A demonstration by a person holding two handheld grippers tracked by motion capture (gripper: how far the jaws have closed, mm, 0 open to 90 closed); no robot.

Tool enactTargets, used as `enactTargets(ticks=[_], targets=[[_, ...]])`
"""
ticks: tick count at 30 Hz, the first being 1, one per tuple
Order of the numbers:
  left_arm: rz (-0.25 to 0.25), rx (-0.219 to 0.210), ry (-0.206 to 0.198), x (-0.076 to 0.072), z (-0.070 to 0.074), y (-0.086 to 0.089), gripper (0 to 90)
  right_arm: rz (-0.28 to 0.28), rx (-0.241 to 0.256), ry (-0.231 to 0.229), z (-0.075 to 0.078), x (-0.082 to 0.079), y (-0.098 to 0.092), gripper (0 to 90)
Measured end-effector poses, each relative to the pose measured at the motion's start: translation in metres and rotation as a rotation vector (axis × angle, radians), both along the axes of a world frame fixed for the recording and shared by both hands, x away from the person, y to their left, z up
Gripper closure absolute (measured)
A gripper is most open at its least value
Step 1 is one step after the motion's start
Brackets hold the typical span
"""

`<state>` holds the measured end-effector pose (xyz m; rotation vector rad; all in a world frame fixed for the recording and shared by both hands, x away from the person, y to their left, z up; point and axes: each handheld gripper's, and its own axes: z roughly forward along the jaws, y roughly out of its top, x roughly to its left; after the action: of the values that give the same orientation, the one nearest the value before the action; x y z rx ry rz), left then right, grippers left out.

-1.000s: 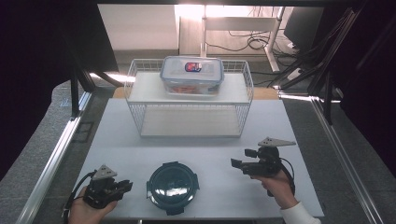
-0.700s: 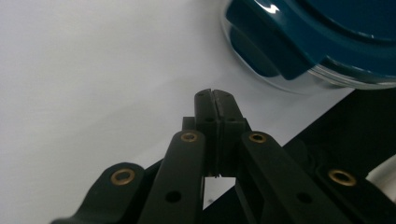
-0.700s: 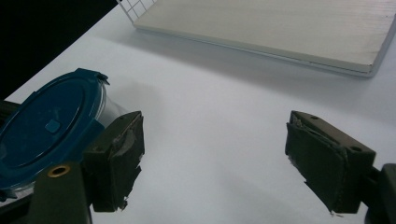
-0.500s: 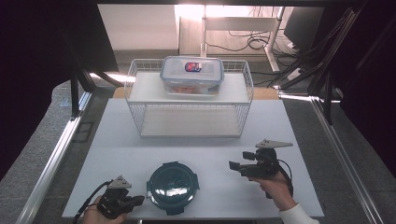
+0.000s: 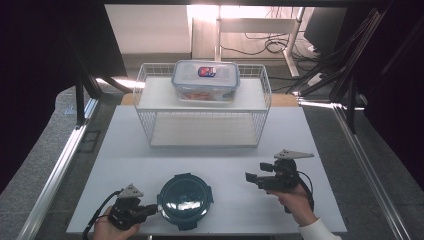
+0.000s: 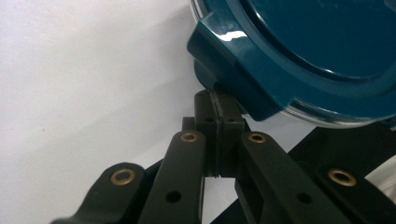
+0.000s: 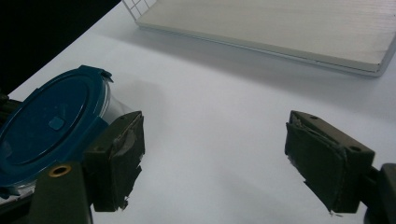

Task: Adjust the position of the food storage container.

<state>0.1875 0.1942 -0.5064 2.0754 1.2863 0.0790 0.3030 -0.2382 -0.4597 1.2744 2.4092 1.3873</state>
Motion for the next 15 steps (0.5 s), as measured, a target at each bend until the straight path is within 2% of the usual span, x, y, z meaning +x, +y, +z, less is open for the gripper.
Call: enactTargets(ticks=[10, 15], targets=[[0.008, 0.008, 0.006, 0.011, 0.001, -0.005, 90.0, 0.002, -0.004, 0.001, -0.001, 0.0, 0.002, 19.9], [0.001, -0.001, 0.014, 0.019, 0.001, -0.011, 90.0, -0.002, -0.003, 0.001, -0.001, 0.0, 0.001, 19.9]])
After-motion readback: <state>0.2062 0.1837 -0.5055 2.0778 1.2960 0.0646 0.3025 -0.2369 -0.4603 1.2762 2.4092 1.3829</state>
